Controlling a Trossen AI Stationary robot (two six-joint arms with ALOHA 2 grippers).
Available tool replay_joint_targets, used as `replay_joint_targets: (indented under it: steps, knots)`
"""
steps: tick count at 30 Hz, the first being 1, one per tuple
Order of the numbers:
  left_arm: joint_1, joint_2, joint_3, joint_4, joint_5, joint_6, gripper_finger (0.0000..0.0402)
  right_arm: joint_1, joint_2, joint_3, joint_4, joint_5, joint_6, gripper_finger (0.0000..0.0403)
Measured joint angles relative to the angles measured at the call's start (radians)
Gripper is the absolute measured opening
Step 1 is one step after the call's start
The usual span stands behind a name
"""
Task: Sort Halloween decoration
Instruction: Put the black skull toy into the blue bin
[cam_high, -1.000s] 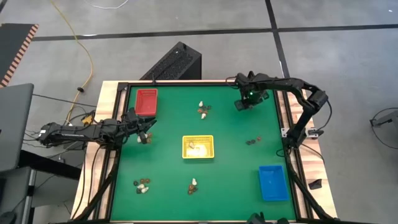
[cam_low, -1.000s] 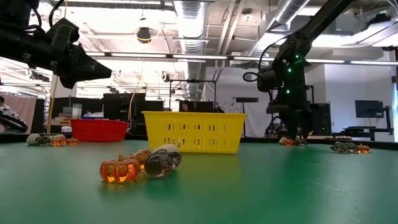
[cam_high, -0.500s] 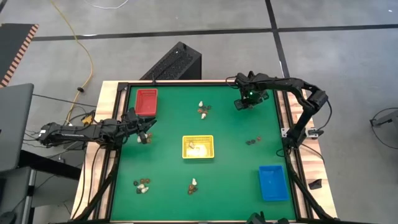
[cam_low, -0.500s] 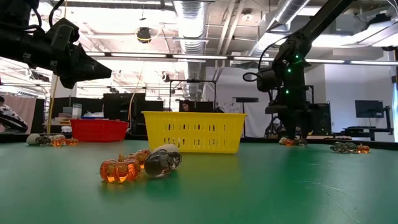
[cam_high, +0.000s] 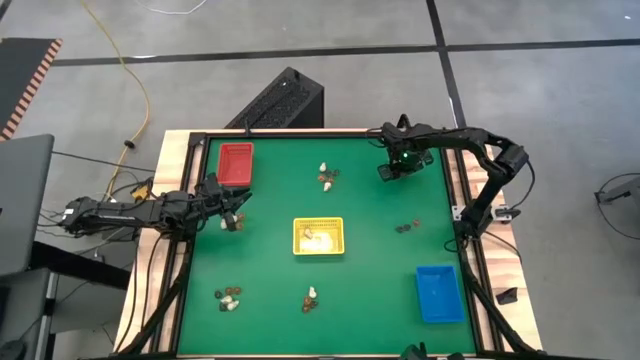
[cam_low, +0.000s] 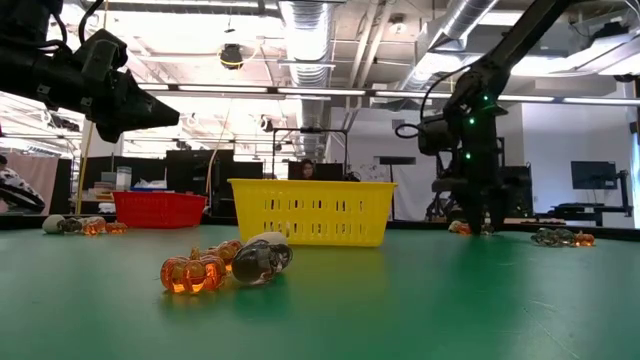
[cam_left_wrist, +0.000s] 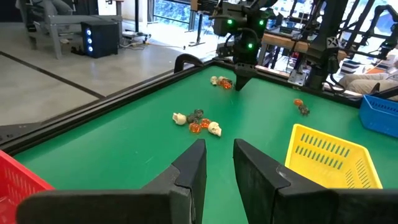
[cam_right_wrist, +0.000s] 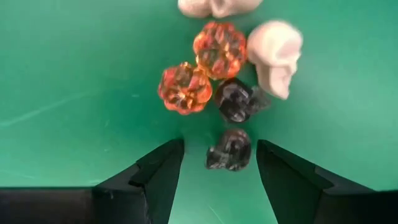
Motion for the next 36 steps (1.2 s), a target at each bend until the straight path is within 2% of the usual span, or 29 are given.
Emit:
replay_joint_targets:
  steps: [5,8,18,22,25,31,36]
  knots:
    - [0.000,0.000,0.000,0.000,0.000,0.003,0.0070,0.000,0.000,-0.002,0.009,0.001,-0.002,0.0242]
    - [0.000,0.000,0.000,0.000,0.000,0.002,0.0070,0.000,0.000,-0.002,0.002,0.006,-0.002,0.0227]
    - [0.000,0.000,0.000,0.000,0.000,0.002,0.0070,0.001,-0.006,-0.001,-0.001,0.024,-0.007,0.0117]
    - [0.000,0.000,0.000,0.000,0.000,0.002,0.0070,0.008,-0.034,-0.004,0.000,-0.010,-0.025,0.0114]
    - [0.000,0.000,0.000,0.000,0.000,0.002,0.0070,0.028,-0.078,-0.004,-0.009,-0.075,-0.022,0.0130]
    - [0.000,0.000,0.000,0.000,0.000,0.003,0.0070,0.153,-0.211,-0.003,-0.054,-0.215,0.032,0.0133]
    - [0.000,0.000,0.000,0.000,0.000,0.003,0.0070,0.387,-0.343,-0.003,-0.085,-0.289,0.200,0.0122]
